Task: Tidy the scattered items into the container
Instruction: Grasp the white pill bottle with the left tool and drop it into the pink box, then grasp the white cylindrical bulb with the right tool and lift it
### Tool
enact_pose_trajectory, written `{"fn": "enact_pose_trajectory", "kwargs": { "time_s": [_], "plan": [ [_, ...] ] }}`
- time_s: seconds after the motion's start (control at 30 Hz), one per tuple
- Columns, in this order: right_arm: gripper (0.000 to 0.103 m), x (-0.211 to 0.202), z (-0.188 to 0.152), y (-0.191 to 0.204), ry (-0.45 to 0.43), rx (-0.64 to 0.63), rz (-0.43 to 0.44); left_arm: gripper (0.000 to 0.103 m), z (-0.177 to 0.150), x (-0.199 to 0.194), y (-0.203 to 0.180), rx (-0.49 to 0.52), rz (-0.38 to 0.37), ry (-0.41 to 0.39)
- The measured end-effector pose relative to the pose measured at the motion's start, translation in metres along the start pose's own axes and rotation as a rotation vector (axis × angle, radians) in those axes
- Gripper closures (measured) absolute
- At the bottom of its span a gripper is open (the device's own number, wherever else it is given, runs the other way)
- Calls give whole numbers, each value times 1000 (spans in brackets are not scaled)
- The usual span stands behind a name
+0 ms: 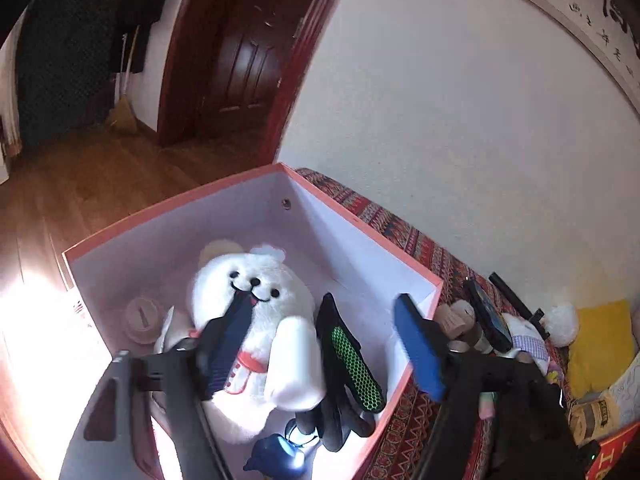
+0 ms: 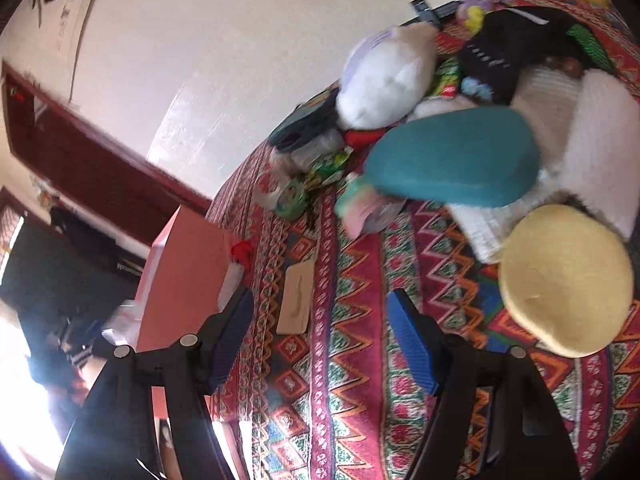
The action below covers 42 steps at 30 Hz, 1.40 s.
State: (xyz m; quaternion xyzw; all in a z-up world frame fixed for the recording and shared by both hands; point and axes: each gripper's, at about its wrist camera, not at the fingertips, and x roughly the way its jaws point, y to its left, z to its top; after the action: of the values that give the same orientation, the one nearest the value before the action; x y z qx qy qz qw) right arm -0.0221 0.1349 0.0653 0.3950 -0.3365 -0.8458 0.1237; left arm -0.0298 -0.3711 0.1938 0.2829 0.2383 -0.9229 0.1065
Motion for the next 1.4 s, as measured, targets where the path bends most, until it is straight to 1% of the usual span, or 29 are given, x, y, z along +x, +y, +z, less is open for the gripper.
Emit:
{"fn": "enact_pose_trajectory", "kwargs": {
  "time_s": [0.07,0.13,0.17,0.23,0.3,0.4,0.47,0.63,0.67,0.77,0.83,0.87,0.9,1.03,1.13,1.23,1.4],
  "plan": [
    [35,11,-9,11,40,-40,17,8,4,-15,1,-4,-4,-68],
    [40,21,-18,21,86,-70,41,3,10,-27,11,-15,11,-107],
    [42,26,-23,27,112,-79,61,2,12,-31,17,-27,19,-118],
    [45,38,-32,37,163,-77,107,2,14,-36,29,-53,28,-118],
    [47,55,-37,48,202,-54,146,2,14,-35,41,-82,38,-101],
    [54,94,-36,69,267,16,227,2,13,-33,53,-124,52,-83],
    [59,125,-31,83,289,59,249,2,15,-34,64,-141,53,-81],
    [64,190,-19,103,321,171,239,2,15,-25,75,-141,66,-61],
    [66,200,-18,107,323,167,211,2,15,-23,77,-140,69,-55],
    [66,219,-18,112,326,153,123,2,17,-21,85,-146,70,-45],
    [66,226,-20,111,321,143,52,2,18,-20,90,-150,71,-42],
    [66,229,-22,110,320,143,41,2,19,-20,93,-154,73,-42],
    [66,233,-24,110,320,147,40,2,19,-21,95,-158,74,-41],
    [76,239,-26,105,281,136,34,2,19,-20,101,-156,82,-33],
    [77,235,-29,102,269,136,53,2,19,-19,105,-156,92,-31],
    [77,218,-34,93,275,146,70,2,19,-20,108,-160,94,-32],
    [77,166,-33,78,241,132,105,2,18,-20,107,-159,87,-20]
  ]
}}
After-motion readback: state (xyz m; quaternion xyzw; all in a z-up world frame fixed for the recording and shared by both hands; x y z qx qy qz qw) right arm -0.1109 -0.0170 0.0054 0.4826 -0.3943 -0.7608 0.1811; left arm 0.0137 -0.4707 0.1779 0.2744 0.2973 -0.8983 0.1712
